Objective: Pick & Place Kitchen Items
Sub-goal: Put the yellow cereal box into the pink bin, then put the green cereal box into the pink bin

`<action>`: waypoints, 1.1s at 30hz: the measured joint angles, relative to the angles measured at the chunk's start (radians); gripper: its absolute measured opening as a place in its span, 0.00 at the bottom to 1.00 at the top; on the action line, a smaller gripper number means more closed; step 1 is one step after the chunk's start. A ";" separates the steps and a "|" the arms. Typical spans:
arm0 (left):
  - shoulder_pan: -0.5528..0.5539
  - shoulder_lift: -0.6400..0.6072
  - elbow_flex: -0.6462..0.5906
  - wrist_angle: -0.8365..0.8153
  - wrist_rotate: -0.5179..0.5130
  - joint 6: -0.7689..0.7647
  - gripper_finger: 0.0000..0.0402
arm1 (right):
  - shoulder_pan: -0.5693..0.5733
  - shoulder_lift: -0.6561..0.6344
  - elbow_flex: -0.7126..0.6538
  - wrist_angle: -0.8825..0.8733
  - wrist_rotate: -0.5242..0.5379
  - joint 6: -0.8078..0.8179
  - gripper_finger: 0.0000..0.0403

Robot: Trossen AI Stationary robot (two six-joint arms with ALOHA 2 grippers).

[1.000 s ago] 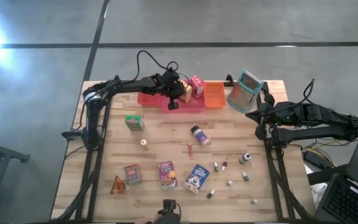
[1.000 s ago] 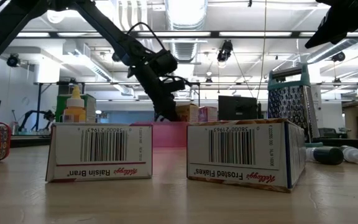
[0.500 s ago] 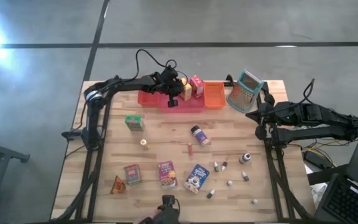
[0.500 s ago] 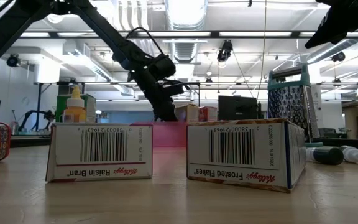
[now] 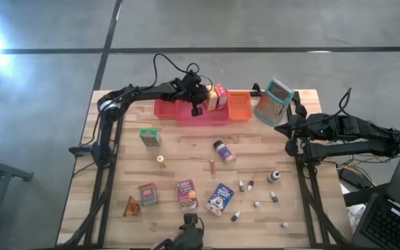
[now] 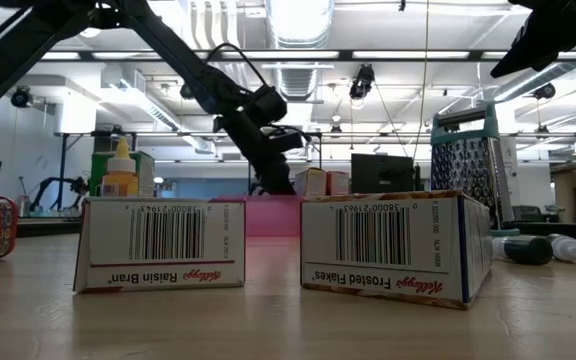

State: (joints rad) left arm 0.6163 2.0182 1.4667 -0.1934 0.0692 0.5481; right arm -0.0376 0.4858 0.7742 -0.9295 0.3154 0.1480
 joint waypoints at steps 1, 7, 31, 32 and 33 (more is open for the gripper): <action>0.000 0.000 0.006 -0.012 0.000 -0.002 0.00 | 0.000 0.000 0.000 0.000 0.000 0.000 0.02; -0.009 0.000 0.013 -0.124 -0.001 -0.020 0.00 | 0.000 0.000 0.000 0.000 0.000 -0.002 0.02; -0.216 -0.450 -0.085 -0.502 -0.140 -0.110 0.03 | 0.000 0.000 0.000 0.000 0.000 -0.001 0.02; -0.221 -0.490 -0.099 -0.514 -0.140 -0.114 0.04 | 0.000 0.001 0.000 0.000 0.000 0.000 0.02; -0.224 -0.527 -0.117 -0.525 -0.140 -0.121 0.05 | 0.000 0.000 0.000 0.000 0.000 0.000 0.02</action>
State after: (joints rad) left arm 0.3921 1.4910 1.3500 -0.7181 -0.0704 0.4268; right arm -0.0380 0.4862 0.7742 -0.9296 0.3153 0.1483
